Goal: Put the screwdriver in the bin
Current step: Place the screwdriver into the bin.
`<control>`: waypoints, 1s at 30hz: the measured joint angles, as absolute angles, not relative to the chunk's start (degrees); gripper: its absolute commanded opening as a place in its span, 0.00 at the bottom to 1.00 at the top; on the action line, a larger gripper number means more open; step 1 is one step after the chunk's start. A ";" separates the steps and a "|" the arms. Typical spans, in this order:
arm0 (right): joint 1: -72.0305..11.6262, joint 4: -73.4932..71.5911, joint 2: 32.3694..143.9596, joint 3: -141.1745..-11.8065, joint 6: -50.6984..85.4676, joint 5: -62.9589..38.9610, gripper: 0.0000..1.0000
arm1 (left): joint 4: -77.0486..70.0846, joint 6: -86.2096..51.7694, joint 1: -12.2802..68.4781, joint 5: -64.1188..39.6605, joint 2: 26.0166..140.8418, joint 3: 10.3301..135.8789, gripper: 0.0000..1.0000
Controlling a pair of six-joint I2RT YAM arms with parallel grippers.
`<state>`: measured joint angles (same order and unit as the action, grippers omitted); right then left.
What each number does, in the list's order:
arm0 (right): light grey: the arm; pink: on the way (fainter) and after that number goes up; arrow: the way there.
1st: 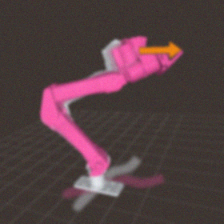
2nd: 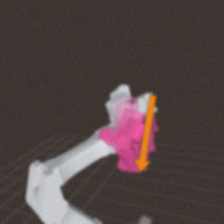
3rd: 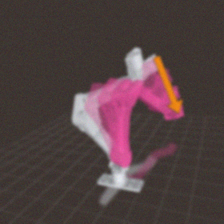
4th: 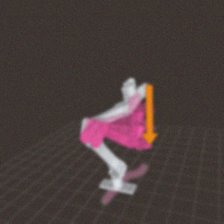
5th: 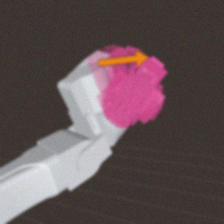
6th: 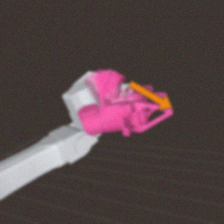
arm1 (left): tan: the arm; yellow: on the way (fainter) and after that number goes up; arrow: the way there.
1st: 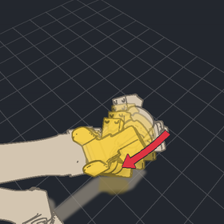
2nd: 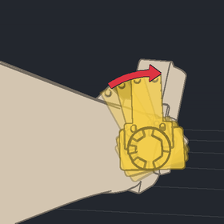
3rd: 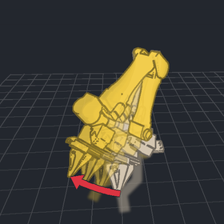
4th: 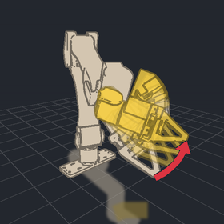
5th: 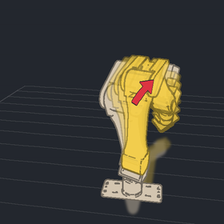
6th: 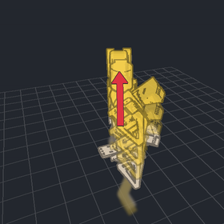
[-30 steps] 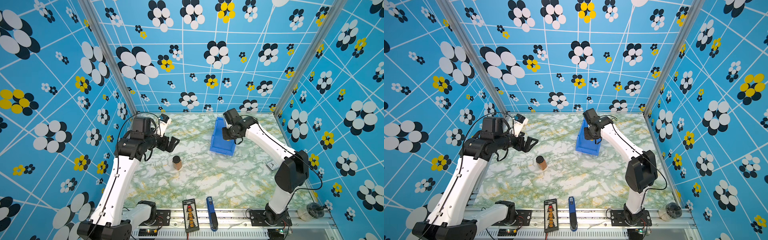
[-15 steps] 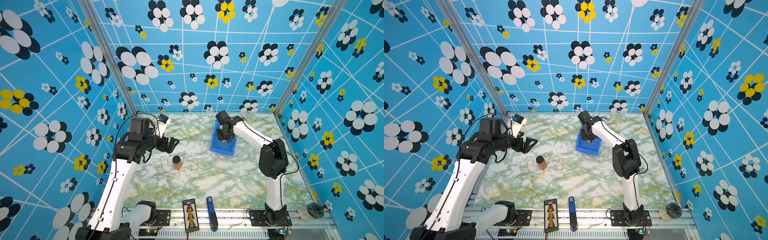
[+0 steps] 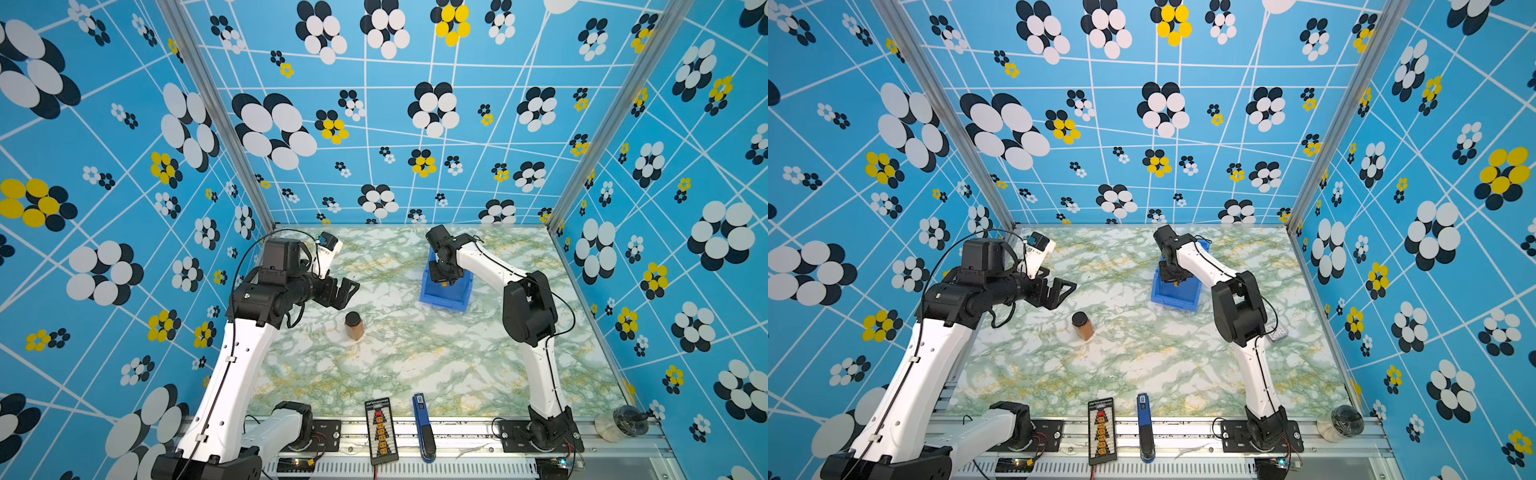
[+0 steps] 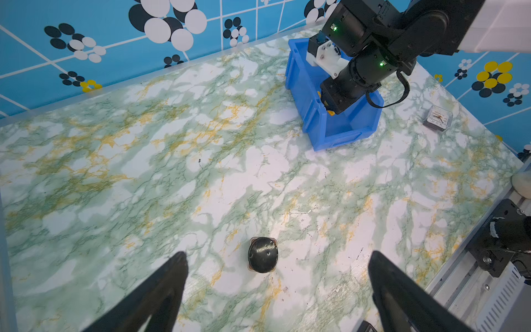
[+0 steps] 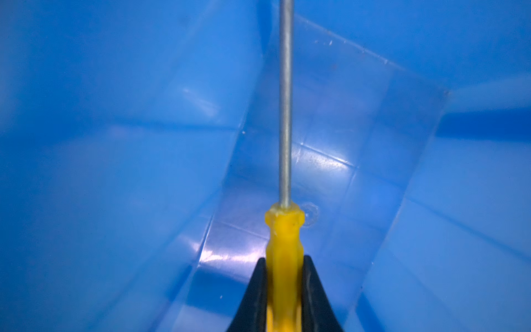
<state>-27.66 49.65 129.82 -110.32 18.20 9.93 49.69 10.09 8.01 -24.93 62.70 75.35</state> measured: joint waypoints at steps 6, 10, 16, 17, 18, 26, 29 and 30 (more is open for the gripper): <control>-27.27 50.00 131.63 -111.04 18.22 9.34 0.13 | 49.69 10.09 8.01 -24.95 62.43 75.33 0.99; -27.22 50.13 132.57 -111.26 18.22 9.04 0.13 | 49.69 10.07 8.01 -25.12 62.43 75.33 0.99; -27.22 50.24 133.60 -111.26 18.24 8.45 0.18 | 49.69 10.07 8.01 -25.12 62.43 75.33 0.99; -27.22 50.22 133.60 -111.26 18.28 8.43 0.20 | 49.69 10.07 8.01 -25.12 62.43 75.33 0.99; -27.22 50.19 133.60 -111.26 18.39 8.43 0.22 | 49.69 10.07 8.01 -25.12 62.43 75.33 0.99; -27.22 50.19 133.60 -111.26 18.63 8.47 0.36 | 49.69 9.93 8.01 -25.15 62.43 75.33 0.99; -27.22 50.24 133.56 -111.26 18.61 8.62 0.38 | 49.69 9.80 8.01 -25.23 62.43 75.33 0.99; -27.22 50.26 133.53 -111.26 18.59 8.80 0.38 | 49.69 9.67 8.01 -25.32 62.43 75.33 0.99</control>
